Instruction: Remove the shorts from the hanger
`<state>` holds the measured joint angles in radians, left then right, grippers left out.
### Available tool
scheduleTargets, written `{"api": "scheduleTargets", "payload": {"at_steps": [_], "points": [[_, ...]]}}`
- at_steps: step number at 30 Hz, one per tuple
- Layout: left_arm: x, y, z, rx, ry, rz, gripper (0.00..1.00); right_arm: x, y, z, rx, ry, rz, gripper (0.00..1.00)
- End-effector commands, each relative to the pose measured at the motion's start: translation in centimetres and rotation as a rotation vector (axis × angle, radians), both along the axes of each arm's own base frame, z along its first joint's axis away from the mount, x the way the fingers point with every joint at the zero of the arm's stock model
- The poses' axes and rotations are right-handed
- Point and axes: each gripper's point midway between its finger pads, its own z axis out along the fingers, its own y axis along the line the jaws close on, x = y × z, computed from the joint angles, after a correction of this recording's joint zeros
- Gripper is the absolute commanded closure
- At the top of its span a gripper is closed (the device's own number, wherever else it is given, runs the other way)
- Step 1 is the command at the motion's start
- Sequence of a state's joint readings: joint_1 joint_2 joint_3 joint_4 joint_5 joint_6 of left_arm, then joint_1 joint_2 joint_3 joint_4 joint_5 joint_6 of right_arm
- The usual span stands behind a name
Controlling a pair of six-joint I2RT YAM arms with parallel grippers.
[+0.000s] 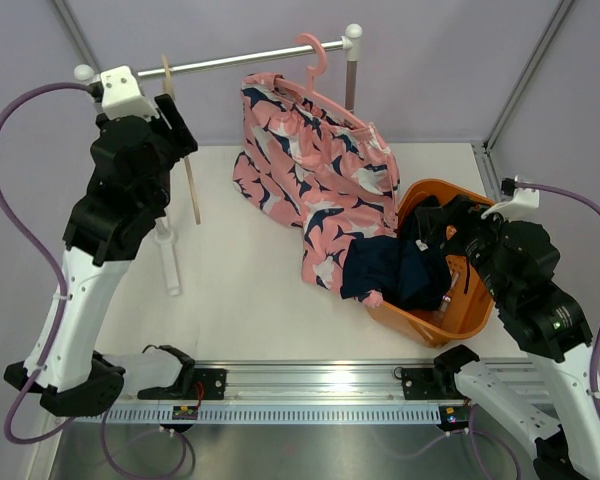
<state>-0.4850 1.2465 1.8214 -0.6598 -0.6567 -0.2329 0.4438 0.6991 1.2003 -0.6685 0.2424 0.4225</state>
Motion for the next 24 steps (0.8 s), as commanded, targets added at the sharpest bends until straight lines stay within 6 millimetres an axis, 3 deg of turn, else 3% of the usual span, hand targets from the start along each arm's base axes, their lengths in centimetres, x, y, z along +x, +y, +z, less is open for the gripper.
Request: {"api": "scheduleTargets", "payload": {"at_steps": [1, 6, 7, 10, 13, 19, 21, 22, 24], "points": [[-1.0, 1.4, -0.3, 0.012, -0.008, 0.082, 0.34, -0.4, -0.1, -0.3, -0.007, 0.008, 0.011, 0.12], [-2.8, -2.8, 1.1, 0.01, -0.072, -0.055, 0.33, -0.6, -0.4, -0.4, -0.016, 0.017, 0.001, 0.12], [-3.4, -4.9, 1.3, 0.016, -0.08, -0.119, 0.32, -0.6, -0.4, -0.4, -0.019, 0.016, -0.002, 0.12], [-3.7, -7.8, 2.3, 0.058, -0.104, -0.142, 0.31, -0.7, -1.0, -0.6, -0.035, 0.021, -0.024, 0.11], [-4.1, -13.0, 2.8, 0.086, -0.121, -0.227, 0.29, -0.9, -1.3, -0.6, -0.041, 0.02, -0.033, 0.11], [-1.2, -20.2, 3.5, 0.03, -0.179, -0.268, 0.26, -1.2, -1.6, -0.6, -0.047, 0.027, -0.038, 0.11], [-0.3, -21.5, 3.9, 0.002, -0.199, -0.253, 0.26, -1.4, -1.8, -0.9, -0.055, 0.041, -0.044, 0.1], [-0.1, -21.2, 5.5, -0.038, -0.223, -0.22, 0.26, -1.4, -1.9, -0.9, -0.057, 0.042, -0.048, 0.11], [1.5, -23.2, 4.5, -0.029, -0.208, -0.187, 0.26, -1.7, -2.0, -0.9, -0.061, 0.045, -0.05, 0.11]]}}
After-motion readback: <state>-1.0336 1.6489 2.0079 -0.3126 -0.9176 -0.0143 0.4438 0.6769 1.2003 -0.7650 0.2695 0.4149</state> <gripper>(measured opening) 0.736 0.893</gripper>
